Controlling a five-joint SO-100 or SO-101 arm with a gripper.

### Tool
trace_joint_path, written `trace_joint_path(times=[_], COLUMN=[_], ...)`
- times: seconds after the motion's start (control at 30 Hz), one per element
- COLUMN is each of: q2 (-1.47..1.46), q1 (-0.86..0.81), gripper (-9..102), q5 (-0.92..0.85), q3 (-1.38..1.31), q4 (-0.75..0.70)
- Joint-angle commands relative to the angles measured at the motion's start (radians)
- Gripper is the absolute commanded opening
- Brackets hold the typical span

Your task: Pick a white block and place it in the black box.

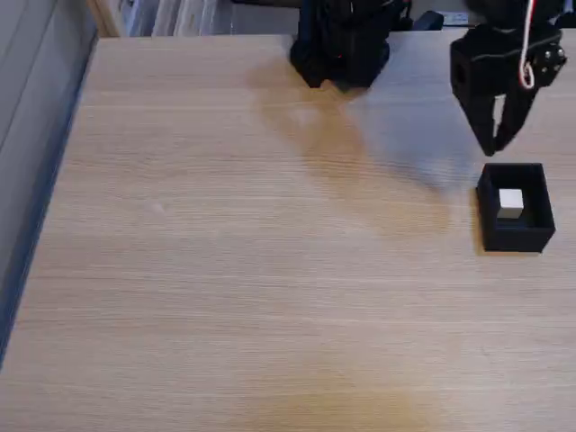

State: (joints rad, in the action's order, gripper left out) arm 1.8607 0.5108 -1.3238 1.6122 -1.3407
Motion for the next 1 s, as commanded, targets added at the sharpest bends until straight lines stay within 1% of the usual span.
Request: trace_joint_path(times=[0.0, 0.07, 0.27, 0.4, 0.5, 0.7, 0.8, 0.9, 0.97], q2=[0.196, 0.305, 0.64, 0.865, 1.031, 1.295, 1.385, 1.44, 1.47], q1=[-0.081, -0.135, -0.288, -0.367, -0.419, -0.499, -0.541, -0.555, -0.552], gripper=[0, 0, 0, 0, 0, 0, 0, 0, 0], q5=[-0.063, -0.095, -0.238, -0.311, -0.36, -0.442, -0.486, -0.439, -0.365], q3=[0.21, 0.351, 0.779, 1.022, 1.169, 1.381, 1.471, 1.491, 1.493], q4=[0.075, 0.123, 0.193, 0.192, 0.164, 0.072, 0.063, 0.041, 0.011])
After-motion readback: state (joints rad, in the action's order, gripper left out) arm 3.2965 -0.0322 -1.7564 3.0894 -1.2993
